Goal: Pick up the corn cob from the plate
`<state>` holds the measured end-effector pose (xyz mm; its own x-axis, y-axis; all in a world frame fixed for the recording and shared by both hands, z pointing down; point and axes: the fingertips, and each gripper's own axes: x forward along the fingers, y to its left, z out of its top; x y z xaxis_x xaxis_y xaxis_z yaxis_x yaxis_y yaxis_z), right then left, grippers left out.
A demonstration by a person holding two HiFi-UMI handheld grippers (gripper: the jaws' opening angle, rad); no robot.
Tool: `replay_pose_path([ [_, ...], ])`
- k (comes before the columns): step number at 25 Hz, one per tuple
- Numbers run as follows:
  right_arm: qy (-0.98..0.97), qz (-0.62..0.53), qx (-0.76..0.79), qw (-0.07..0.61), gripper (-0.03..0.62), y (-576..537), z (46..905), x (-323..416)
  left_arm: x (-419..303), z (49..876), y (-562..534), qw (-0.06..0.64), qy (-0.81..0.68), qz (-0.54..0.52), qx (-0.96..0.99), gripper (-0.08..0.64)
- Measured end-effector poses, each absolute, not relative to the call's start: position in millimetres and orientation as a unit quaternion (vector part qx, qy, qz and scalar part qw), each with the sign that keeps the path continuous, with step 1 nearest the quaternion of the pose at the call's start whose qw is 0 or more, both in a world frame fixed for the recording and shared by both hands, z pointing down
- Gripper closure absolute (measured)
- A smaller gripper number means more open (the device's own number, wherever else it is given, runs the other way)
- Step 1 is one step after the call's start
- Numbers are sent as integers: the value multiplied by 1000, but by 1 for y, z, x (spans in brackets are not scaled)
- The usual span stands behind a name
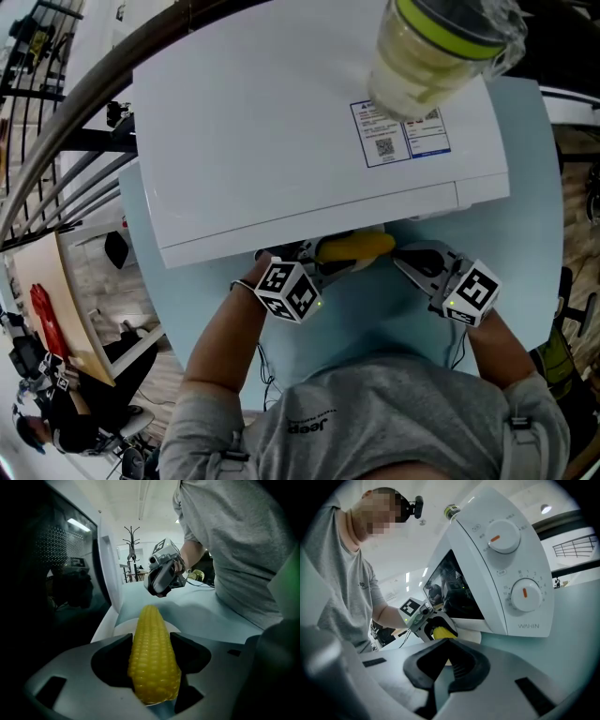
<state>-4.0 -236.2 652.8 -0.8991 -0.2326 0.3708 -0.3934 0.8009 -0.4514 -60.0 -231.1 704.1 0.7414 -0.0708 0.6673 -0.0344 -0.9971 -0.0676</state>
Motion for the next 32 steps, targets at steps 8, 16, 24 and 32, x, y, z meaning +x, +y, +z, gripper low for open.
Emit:
replay_pose_path([
  [8, -938, 260, 173, 150, 581, -233, 642, -3, -68, 683, -237, 11, 66, -345, -936, 296],
  [16, -938, 254, 194, 137, 581, -231, 614, 0, -77, 626, -235, -15, 118, -300, -946, 296],
  [24, -939, 236, 226, 106, 581, -230, 555, -1, -92, 545, -229, -50, 219, -214, -951, 296],
  [32, -947, 193, 244, 79, 581, -217, 484, -17, -129, 460, -206, -78, 281, -110, -950, 296],
])
